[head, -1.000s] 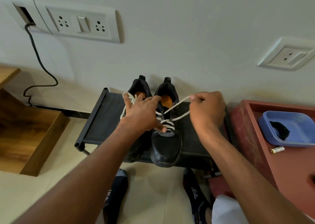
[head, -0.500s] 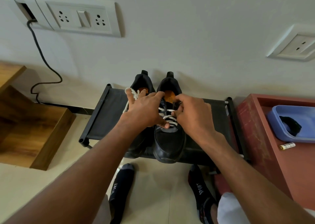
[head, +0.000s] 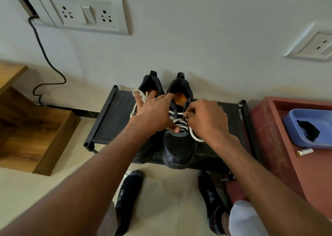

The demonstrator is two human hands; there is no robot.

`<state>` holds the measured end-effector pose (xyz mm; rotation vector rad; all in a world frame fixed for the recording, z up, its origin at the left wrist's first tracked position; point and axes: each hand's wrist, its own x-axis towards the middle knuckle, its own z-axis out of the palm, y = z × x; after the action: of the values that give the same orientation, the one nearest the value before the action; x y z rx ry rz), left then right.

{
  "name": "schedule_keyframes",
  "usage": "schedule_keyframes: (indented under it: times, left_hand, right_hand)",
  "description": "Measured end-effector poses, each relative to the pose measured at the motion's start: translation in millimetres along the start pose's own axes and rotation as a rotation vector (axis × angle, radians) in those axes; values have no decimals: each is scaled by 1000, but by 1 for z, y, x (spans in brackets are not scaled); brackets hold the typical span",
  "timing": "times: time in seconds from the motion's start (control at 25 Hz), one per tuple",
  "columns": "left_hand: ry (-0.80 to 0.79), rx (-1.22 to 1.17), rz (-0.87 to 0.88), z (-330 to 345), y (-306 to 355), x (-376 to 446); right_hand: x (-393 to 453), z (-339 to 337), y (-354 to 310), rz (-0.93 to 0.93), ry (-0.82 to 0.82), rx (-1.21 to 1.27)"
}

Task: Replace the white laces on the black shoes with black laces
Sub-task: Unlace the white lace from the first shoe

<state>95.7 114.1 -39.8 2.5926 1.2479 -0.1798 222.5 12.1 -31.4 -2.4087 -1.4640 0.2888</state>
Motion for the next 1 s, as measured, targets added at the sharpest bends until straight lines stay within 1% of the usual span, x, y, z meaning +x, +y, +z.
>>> schedule_keyframes:
  times: [0.08, 0.12, 0.16, 0.24, 0.28, 0.32, 0.36, 0.4, 0.44, 0.48, 0.52, 0.56, 0.6, 0.64, 0.68, 0.84, 1.0]
  left_hand:
    - [3, -16, -7, 0, 0, -1]
    - [4, -23, -11, -1, 0, -1]
    - [5, -25, -13, -2, 0, -2]
    - [2, -19, -17, -3, 2, -3]
    - [-4, -15, -18, -3, 2, -3]
    - [-8, -12, -17, -3, 2, -3]
    - [-10, -6, -16, -3, 2, -3]
    - [-11, 0, -15, -3, 2, -3]
    - [-12, 4, -13, -3, 3, -2]
    - [-14, 6, -11, -4, 3, -2]
    - [-17, 8, -10, -4, 2, -2]
    - [-21, 10, -8, -3, 2, -2]
    - [-21, 14, -6, -3, 2, -2]
    - [-20, 17, -6, -3, 2, -2]
    - [-19, 18, -6, -3, 2, -3]
    - [-20, 10, -2, -6, 4, -5]
    - [-29, 7, -12, -6, 6, -6]
  right_hand:
    - [1, -5, 0, 67, 23, 120]
    - [3, -10, 3, 153, 52, 207]
    - [8, -16, 9, 267, 105, 301]
    - [19, -30, 25, 457, 278, 532]
    - [23, -36, 30, 494, 333, 667]
    - [25, -37, 33, 507, 336, 781]
    - [26, -35, 33, 495, 288, 839]
    - [25, -30, 30, 457, 209, 817]
    - [21, -22, 26, 413, 99, 686]
    - [17, -12, 21, 348, 7, 472]
    - [13, -3, 17, 258, -19, 271]
    - [8, 2, 11, 157, 5, 109]
    - [4, 5, 4, 45, 49, 26]
    - [1, 7, -1, -24, 78, 15]
    - [-1, 9, -4, -37, 86, 38]
    - [-8, 14, -8, 1, 106, 122]
    - [-4, 11, -6, -4, 61, 112]
